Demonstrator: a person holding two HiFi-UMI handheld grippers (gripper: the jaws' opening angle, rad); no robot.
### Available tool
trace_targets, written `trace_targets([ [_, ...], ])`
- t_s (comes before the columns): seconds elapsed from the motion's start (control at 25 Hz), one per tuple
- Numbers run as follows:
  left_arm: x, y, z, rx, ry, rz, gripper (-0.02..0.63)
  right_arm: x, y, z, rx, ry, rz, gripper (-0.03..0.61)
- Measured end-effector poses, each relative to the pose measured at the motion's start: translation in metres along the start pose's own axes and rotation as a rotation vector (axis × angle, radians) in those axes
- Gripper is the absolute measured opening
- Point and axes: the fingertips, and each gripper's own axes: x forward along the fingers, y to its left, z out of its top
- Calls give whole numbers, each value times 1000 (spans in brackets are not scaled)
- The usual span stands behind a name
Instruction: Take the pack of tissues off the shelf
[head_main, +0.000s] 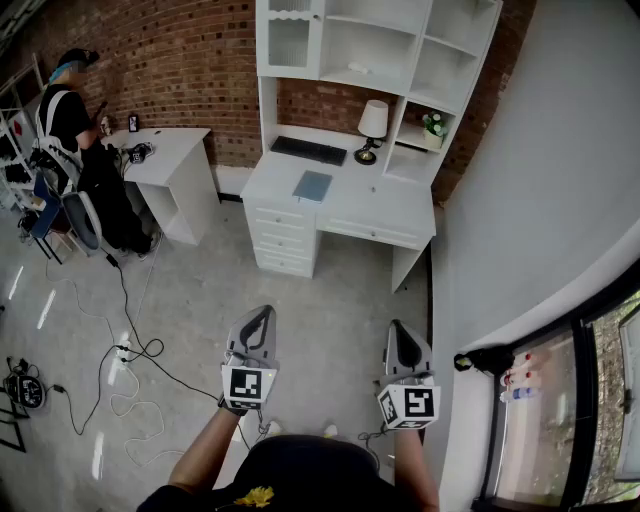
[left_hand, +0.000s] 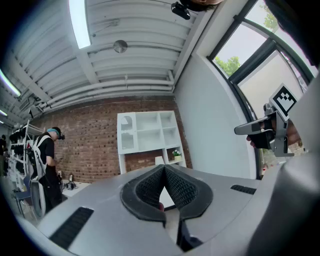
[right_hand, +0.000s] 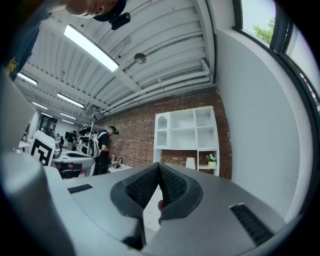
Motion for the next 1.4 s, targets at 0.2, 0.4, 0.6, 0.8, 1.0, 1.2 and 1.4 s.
trace_targets([
  [0.2,3,7,6,-9,-19,6,17,2,-6,14,-29,-43,-21,3],
  [0.4,1,3,4,-19,-14,-2,17,0,-1,15,-52,-47,-8,3],
  [0.6,-2,4,3,-18,-8,-5,17,1,6,17,-61,-54,13,3],
  [0.8,-8,7,-1,-21,3,-8,17,0,14,23,61,-106,68,4],
  [1.0,-9,8,-5,-29,8,-10,17,8,20,27,150,-130,101,472],
  [1.2,-7,8,-7,-30,14,-14,18,10,25,20,117,-95,119,472],
  [1.4,-6,17,-6,-37,11,-11,17,18,28,17,62,-60,122,472],
])
